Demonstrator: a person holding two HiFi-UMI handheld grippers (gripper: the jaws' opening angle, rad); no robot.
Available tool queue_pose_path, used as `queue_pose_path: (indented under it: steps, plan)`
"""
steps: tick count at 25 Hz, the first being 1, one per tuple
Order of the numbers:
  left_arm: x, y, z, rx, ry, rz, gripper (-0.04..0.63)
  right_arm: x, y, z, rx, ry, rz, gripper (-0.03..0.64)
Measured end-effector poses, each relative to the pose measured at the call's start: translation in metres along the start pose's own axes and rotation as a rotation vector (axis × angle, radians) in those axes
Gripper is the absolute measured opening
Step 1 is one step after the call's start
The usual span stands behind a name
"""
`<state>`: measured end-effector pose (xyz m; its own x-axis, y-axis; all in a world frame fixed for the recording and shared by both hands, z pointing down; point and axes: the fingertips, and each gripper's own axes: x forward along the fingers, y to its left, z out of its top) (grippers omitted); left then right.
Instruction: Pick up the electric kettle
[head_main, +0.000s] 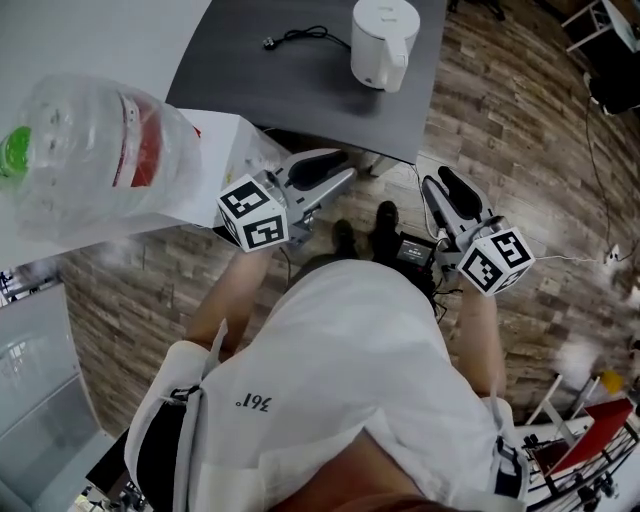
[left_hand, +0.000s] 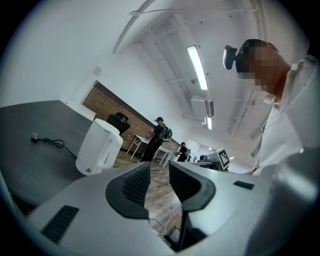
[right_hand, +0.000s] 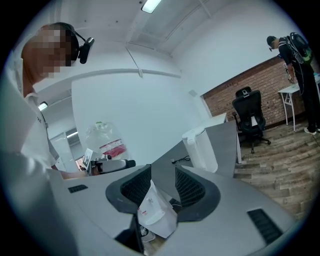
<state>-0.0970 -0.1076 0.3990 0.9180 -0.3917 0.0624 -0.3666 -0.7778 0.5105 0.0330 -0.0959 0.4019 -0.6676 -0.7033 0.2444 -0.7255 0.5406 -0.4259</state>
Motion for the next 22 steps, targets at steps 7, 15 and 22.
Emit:
queue_pose_path:
  steps: [7,15,22]
  plan:
    - [0.031,0.026,0.001,0.033,0.025,0.094,0.11,0.024,-0.032,0.011,-0.019,0.052,0.066,0.13]
    - [0.065,0.043,-0.003,0.059,0.062,0.171,0.164,0.044,-0.06,0.026,-0.06,0.086,0.133,0.13]
    - [0.083,0.057,-0.007,0.063,0.083,0.2,0.184,0.062,-0.077,0.034,-0.107,0.1,0.138,0.141]
